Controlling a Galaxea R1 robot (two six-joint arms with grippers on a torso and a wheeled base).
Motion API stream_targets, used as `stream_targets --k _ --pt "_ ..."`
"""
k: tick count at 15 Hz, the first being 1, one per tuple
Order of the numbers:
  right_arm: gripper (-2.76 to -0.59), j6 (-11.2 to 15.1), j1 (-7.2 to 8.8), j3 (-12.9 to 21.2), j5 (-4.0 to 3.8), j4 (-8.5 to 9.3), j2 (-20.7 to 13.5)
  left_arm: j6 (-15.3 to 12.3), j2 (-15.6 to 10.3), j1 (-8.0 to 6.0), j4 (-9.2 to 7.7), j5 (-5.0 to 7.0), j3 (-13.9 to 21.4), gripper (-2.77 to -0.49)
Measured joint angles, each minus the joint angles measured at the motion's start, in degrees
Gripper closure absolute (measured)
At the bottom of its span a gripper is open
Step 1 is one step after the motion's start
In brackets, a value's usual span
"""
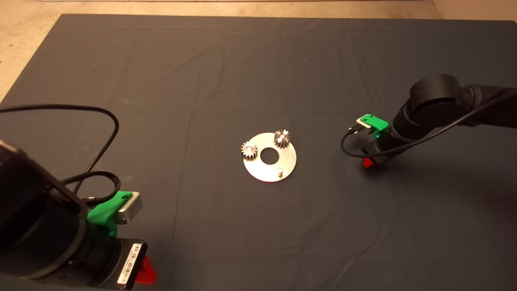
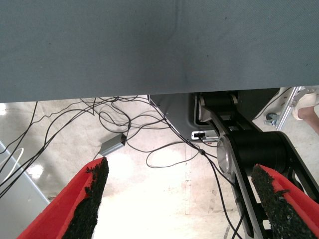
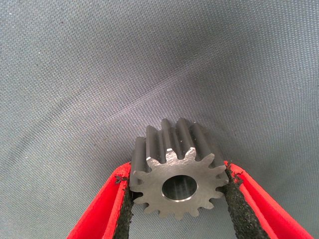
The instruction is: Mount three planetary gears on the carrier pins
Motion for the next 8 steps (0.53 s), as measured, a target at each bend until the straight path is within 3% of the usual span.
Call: stream_targets --k 8 --pt "-1.13 0.0 0.00 -0.1 -0.02 0.00 0.0 0.0 0.0 0.11 0.00 0.00 0.0 -2.04"
